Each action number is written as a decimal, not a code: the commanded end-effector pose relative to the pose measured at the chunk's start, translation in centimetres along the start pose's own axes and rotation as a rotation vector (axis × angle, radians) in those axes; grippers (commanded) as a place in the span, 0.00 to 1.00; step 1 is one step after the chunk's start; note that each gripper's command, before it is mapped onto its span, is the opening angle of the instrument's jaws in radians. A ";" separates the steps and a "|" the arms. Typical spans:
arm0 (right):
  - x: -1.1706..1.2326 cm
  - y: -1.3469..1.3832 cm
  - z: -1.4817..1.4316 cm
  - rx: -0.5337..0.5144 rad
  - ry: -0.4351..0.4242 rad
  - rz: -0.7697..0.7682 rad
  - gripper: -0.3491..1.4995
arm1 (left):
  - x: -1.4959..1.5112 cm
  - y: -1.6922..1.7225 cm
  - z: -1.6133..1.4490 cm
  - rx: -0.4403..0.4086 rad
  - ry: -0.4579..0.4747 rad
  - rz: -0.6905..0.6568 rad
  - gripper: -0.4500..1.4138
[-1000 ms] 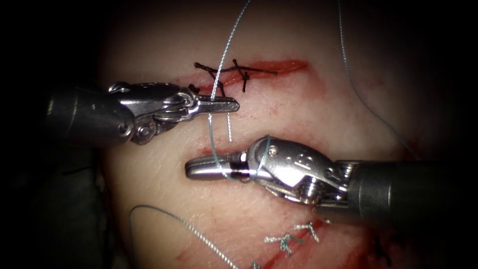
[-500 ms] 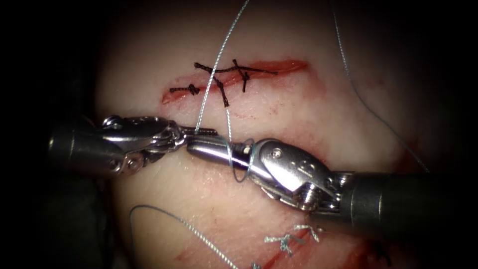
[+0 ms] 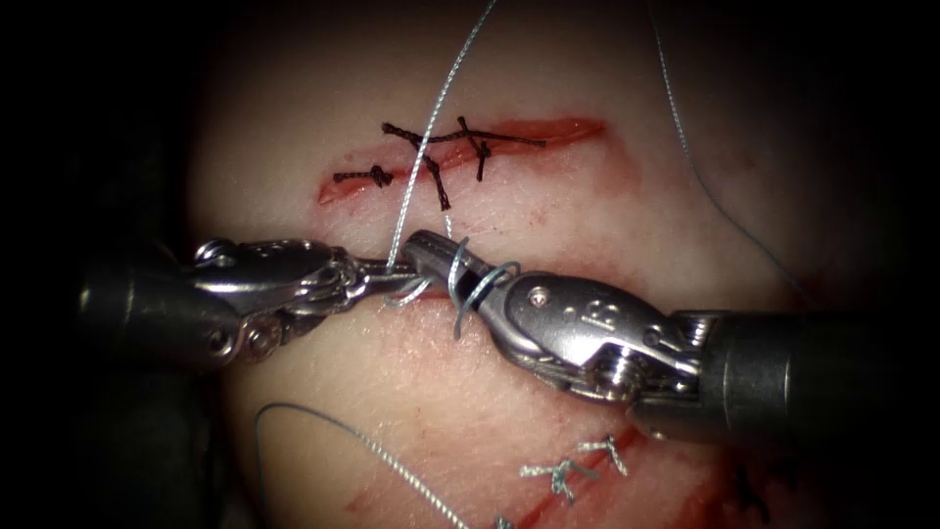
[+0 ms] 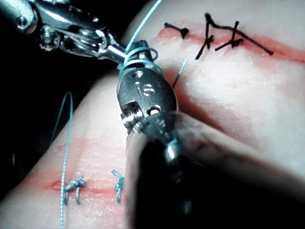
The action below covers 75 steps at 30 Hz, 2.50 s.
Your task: Wound Closure
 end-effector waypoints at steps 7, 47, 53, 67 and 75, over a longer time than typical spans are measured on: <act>0.03 -0.04 0.07 -0.051 -0.037 0.042 0.00 | 0.08 0.00 0.00 0.119 0.012 0.111 0.00; -0.16 0.05 0.24 -0.395 -0.166 0.202 0.00 | 0.07 0.28 0.02 0.102 -0.049 0.111 0.00; -0.19 0.07 0.29 -0.383 -0.169 0.204 0.14 | 0.08 0.28 0.06 0.102 -0.050 0.109 0.00; -0.21 0.09 0.26 -0.378 -0.169 0.202 0.43 | 0.08 0.27 0.07 0.102 -0.050 0.110 0.00; -0.21 0.09 0.27 -0.379 -0.169 0.202 0.39 | 0.08 0.28 0.07 0.102 -0.050 0.116 0.00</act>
